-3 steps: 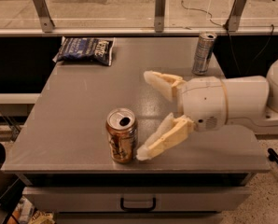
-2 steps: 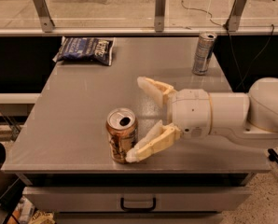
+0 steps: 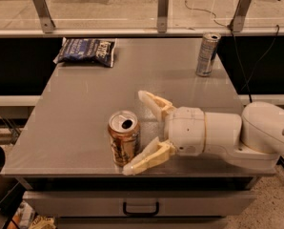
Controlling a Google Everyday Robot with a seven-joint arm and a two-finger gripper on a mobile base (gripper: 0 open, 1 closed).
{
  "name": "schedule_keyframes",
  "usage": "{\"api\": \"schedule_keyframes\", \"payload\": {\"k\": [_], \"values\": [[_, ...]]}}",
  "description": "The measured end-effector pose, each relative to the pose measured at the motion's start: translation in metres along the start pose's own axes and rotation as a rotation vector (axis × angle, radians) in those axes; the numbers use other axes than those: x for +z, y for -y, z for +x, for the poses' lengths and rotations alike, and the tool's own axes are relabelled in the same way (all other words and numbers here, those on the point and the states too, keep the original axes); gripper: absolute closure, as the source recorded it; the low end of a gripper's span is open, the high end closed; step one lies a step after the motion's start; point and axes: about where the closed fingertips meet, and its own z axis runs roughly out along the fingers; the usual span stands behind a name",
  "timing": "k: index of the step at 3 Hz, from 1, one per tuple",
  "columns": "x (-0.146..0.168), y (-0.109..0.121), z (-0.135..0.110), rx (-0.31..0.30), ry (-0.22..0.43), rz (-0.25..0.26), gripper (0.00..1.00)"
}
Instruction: Move orange can near blue chip bag
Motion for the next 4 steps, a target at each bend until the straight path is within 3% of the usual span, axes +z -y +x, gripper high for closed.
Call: {"api": "schedule_keyframes", "payload": {"k": [1, 4], "values": [[0.0018, -0.0008, -0.0024, -0.003, 0.0, -0.006, 0.18], [0.0071, -0.004, -0.0058, -0.01, -0.001, -0.017, 0.87]]}}
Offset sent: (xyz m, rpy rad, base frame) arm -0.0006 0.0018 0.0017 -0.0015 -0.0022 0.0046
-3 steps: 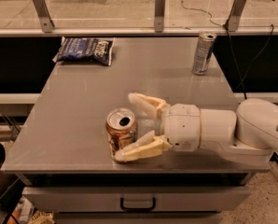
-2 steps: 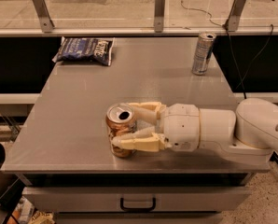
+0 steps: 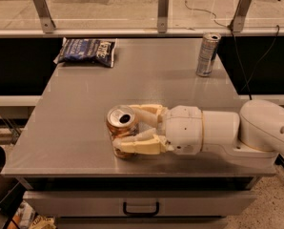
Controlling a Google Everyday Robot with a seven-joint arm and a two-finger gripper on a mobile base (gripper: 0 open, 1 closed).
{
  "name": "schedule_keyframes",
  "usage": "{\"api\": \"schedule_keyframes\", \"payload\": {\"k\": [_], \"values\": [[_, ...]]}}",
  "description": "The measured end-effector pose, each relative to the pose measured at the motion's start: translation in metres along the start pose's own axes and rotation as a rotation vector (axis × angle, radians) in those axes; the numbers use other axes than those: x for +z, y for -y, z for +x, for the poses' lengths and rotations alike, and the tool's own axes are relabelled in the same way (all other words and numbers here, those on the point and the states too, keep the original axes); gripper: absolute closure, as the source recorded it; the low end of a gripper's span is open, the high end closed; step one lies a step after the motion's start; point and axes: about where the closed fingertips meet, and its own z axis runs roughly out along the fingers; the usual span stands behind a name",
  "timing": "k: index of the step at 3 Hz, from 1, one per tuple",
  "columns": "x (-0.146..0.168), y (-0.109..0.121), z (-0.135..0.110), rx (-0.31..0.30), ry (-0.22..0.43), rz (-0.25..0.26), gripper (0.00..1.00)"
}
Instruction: Move orange can near blue chip bag
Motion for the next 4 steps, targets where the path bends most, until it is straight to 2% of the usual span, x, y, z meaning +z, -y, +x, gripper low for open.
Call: {"api": "schedule_keyframes", "payload": {"k": [1, 2, 3, 4], "values": [[0.002, -0.001, -0.001, -0.002, 0.0, -0.004, 1.0], [0.002, -0.001, -0.001, -0.003, -0.001, -0.004, 1.0], [-0.008, 0.02, -0.014, 0.012, -0.021, -0.017, 1.0], [-0.032, 0.069, -0.041, 0.049, -0.047, 0.022, 1.0]]}}
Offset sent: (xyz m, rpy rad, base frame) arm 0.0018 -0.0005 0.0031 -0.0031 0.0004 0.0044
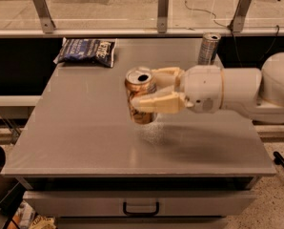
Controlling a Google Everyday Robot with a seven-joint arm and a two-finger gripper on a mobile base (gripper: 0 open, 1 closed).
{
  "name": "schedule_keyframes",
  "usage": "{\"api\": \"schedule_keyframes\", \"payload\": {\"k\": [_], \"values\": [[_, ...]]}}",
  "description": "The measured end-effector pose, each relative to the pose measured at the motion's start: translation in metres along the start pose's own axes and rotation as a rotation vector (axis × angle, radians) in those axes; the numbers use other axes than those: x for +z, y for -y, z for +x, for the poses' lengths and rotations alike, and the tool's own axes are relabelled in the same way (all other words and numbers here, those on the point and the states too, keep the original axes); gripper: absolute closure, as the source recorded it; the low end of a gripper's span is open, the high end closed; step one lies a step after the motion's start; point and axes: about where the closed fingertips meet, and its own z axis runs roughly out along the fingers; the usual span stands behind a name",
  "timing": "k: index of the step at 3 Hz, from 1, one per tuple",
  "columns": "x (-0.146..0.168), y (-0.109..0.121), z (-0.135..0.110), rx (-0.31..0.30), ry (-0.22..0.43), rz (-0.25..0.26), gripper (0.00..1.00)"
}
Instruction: Move orange can near blue chip bag
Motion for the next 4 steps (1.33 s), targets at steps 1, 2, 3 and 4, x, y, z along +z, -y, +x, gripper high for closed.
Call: {"api": "schedule_keyframes", "payload": {"k": [1, 2, 3, 4], "values": [[-0.023, 0.047, -0.029, 0.02, 0.01, 0.086, 1.0], [-0.027, 0.084, -0.055, 0.026, -0.004, 0.196, 1.0], [-0.015, 0.123, -0.064, 0.024, -0.017, 0.309, 1.0], [0.008, 0.163, -0.066, 0.014, -0.007, 0.395, 1.0]]}}
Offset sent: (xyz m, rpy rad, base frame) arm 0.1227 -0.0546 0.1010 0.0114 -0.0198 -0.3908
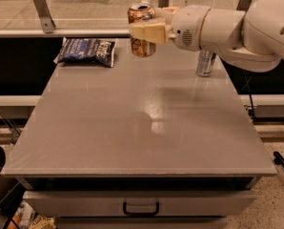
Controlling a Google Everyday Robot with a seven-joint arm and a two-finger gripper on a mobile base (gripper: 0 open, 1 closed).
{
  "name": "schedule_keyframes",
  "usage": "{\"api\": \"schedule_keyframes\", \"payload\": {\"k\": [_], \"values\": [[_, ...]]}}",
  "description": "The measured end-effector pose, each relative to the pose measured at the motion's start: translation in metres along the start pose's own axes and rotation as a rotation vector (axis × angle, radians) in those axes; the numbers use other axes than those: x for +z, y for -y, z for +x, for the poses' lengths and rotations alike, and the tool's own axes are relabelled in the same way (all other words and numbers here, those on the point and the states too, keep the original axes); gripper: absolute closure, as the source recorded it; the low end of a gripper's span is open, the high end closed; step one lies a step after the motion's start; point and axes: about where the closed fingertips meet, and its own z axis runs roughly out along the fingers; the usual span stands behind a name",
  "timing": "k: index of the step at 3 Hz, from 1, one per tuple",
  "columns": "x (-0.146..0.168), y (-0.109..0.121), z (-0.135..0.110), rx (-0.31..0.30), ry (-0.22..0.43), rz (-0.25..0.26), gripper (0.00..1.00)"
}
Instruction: Move orange can near blue chip bag
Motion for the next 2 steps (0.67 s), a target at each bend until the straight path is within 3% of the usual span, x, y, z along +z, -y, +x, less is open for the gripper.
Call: {"api": "schedule_keyframes", "payload": {"k": [2], "values": [[0.047, 0.059, 0.021, 0.021, 0.008, 0.189, 1.0]]}}
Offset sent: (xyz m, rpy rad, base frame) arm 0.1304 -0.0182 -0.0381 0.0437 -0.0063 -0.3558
